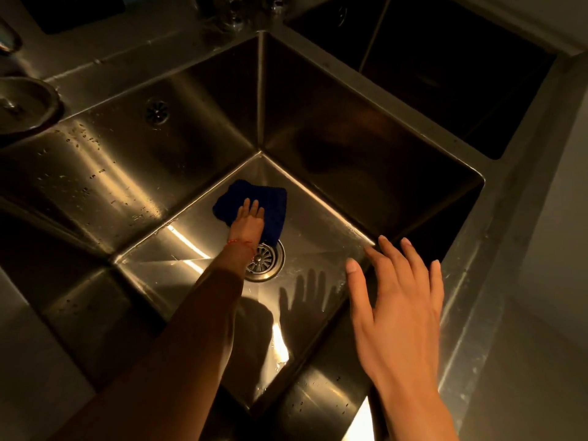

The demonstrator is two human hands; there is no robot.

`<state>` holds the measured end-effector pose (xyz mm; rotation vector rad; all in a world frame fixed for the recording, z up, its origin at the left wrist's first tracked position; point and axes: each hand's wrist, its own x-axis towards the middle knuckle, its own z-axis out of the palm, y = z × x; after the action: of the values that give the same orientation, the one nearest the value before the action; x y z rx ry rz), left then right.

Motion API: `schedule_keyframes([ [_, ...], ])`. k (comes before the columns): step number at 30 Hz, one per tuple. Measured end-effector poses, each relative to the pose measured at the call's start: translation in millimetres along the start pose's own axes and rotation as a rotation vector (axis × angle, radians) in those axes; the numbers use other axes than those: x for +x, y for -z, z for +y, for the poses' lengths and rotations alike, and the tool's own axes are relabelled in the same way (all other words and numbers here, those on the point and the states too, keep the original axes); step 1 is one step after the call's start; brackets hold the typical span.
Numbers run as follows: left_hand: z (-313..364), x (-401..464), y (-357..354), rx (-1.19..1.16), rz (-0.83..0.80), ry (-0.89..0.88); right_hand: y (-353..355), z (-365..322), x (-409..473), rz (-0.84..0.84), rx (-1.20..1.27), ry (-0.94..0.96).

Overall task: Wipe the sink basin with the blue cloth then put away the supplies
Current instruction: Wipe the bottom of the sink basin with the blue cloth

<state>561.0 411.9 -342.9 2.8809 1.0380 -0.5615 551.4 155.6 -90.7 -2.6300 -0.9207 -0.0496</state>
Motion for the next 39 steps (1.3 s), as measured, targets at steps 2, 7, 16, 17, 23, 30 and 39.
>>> schedule_keyframes([
  [2,-4.7,1.6,1.1,-0.005,0.005,0.040,0.3,0.0,0.1,0.001,0.000,0.003],
  [7,9.9,1.6,7.2,-0.047,-0.028,0.074,1.6,-0.6,-0.3,-0.013,-0.006,0.011],
  [16,14.8,3.5,6.6,0.002,-0.002,-0.021,1.0,0.7,0.1,-0.004,0.013,0.004],
  [17,7.2,1.9,6.1,0.009,-0.002,0.005,0.9,0.3,0.5,-0.006,0.013,0.003],
  [23,-11.1,4.4,7.7,-0.009,-0.019,0.100,0.0,-0.4,0.5,-0.001,-0.003,0.002],
  [30,25.0,4.8,7.9,-0.058,-0.023,-0.016,0.3,-1.0,1.0,-0.008,0.002,0.004],
  [39,3.3,4.0,4.9,-0.057,-0.010,0.033,0.6,0.4,0.8,-0.014,0.005,0.014],
])
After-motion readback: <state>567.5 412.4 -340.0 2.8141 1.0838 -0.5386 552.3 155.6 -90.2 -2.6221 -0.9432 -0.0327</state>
